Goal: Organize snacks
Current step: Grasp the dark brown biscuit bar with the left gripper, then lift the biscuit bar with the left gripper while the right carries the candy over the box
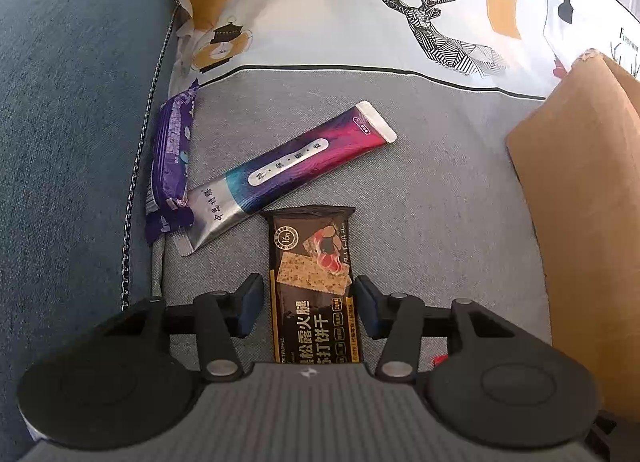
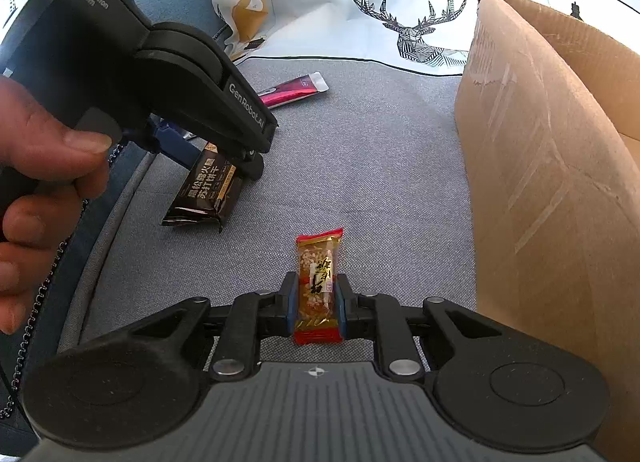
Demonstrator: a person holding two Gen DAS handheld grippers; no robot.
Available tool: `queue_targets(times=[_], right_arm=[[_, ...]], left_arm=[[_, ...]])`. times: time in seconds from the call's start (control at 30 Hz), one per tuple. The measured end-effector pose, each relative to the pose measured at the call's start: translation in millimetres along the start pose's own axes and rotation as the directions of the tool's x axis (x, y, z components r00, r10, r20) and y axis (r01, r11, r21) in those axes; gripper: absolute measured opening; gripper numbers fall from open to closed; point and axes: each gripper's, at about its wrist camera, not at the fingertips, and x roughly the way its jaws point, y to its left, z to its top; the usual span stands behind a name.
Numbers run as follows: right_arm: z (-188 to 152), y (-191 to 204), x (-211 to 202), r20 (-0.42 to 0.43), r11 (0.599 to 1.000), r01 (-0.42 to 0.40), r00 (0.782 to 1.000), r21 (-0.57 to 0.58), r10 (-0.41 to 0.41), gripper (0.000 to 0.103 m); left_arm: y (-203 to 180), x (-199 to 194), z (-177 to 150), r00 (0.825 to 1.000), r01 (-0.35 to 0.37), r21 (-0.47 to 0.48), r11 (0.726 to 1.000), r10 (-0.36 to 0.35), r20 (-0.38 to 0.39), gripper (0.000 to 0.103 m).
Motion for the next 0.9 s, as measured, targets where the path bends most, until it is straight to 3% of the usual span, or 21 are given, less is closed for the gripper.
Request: queue_targets(times=[0.1,0.4,0.67,0.9], right_arm=[[-1,0,0,0.001,1.000,0.002,1.000,-0.004,-0.002,0.020],[0,0,-9,0.036,1.000,-0.010,0.999,0.000,0.010,0.018],[7,-2,-37,0.140,1.000,-0.030,0.990,0.001,0.030,0.018],[14,-8,-77,0.267,0.998,-0.057,0.962,-0.019,0.060,0.018]], left_arm=[[2,-1,1,1.000,-0.006,-0.010,1.000,0.006,0.008,0.044],[4,-14,6,0.998,0.007,-0.029,1.000,-0.006,0.055,0.043],[1,-42,15,0.988,0.019,-0.041,0.999,-0.012,0.155,0.043],[0,-79,20,0.965,0.036,-0.100,0.994,-0.009,0.262,0.043]])
